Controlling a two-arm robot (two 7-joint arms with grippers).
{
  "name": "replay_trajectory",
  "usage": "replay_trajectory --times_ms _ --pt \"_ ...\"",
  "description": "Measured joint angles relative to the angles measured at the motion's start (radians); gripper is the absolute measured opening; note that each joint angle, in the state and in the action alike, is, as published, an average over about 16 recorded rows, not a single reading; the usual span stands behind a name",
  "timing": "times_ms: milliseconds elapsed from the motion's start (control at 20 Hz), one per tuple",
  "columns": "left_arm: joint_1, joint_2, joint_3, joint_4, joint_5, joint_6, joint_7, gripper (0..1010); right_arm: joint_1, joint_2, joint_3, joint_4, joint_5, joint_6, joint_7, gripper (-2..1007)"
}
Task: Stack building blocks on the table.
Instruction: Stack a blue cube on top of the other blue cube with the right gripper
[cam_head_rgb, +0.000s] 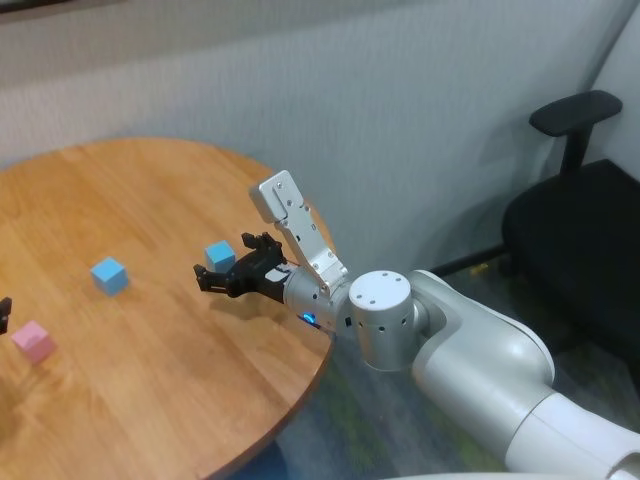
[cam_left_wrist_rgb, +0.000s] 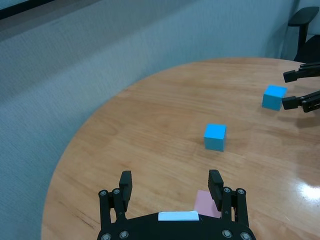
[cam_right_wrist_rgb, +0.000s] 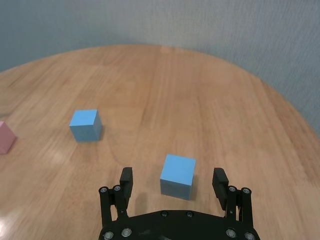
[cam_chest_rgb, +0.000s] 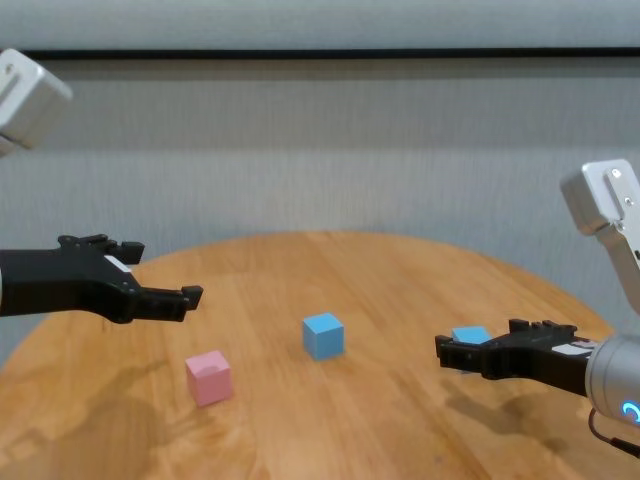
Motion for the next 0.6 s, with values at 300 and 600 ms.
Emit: replay_trajectory --times_ms 300,600 --pt "0.000 0.000 0.000 0.000 0.000 0.000 0.000 1002 0.013 -0.017 0.011 0.029 -0.010 -0.002 0.009 1005" --pt "0.000 0.000 0.000 0.000 0.000 0.000 0.000 1002 0.024 -0.032 0.022 0.058 -0.022 -0.009 0.019 1004"
